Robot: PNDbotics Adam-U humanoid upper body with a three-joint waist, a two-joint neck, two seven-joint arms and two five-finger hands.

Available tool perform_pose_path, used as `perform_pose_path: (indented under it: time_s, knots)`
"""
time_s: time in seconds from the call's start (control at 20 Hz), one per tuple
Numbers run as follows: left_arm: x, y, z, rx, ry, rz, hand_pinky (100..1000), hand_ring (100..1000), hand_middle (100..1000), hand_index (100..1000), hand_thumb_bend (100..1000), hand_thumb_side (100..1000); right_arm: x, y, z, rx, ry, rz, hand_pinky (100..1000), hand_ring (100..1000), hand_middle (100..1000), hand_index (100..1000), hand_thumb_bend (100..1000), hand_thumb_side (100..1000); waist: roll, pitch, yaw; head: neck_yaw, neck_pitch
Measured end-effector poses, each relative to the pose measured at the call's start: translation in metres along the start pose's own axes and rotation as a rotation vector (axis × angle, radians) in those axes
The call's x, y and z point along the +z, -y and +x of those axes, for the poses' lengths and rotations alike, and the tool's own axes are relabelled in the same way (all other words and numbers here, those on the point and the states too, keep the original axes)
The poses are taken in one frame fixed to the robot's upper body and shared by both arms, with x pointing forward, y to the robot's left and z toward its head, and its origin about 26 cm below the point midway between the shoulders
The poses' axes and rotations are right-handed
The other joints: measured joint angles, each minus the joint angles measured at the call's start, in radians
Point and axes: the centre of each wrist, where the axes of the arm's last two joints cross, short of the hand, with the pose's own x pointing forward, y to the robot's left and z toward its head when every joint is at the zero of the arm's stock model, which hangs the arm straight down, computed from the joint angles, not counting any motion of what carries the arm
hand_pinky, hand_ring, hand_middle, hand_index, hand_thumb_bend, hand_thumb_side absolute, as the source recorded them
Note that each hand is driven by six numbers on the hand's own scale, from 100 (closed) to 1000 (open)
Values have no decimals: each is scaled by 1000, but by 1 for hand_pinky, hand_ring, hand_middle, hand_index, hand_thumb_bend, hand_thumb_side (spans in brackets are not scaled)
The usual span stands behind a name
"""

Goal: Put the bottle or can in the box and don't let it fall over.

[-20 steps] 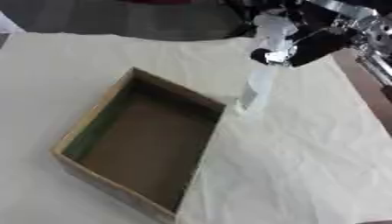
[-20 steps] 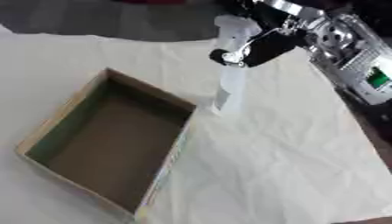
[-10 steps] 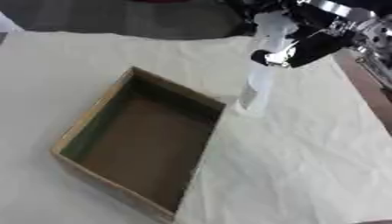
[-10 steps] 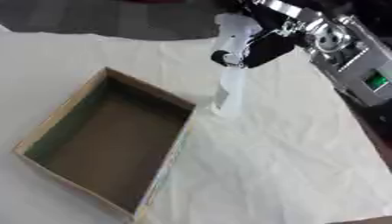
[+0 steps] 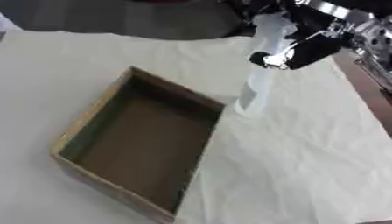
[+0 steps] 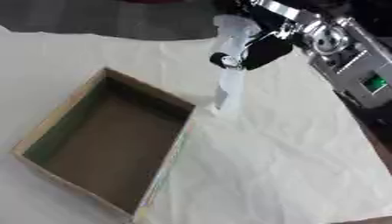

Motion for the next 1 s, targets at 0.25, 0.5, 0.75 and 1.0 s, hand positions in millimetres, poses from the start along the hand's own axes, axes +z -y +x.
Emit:
perform_pose_path:
  time_s: [0.25, 0.5, 0.75, 1.0]
  knots:
    - [0, 0, 0, 0, -1, -1, 901, 551, 757, 830, 100, 805, 0, 0, 1, 7, -1, -3, 799, 877, 846, 864, 368, 106, -1, 1, 1, -2, -4]
    - [0, 0, 0, 1, -2, -1, 902, 551, 757, 830, 100, 807, 0, -2, 1, 17, -3, -1, 790, 872, 842, 853, 338, 100, -1, 6, 5, -3, -4]
    - [0, 1, -1, 8, -2, 2, 903, 551, 756, 829, 100, 807, 0, -2, 1, 25, -7, -4, 776, 866, 837, 844, 310, 101, -1, 7, 6, -4, -5]
    - [0, 1, -1, 8, -2, 2, 904, 551, 754, 829, 100, 807, 0, -2, 1, 38, -8, -6, 762, 856, 831, 837, 260, 100, -1, 8, 7, -5, -5]
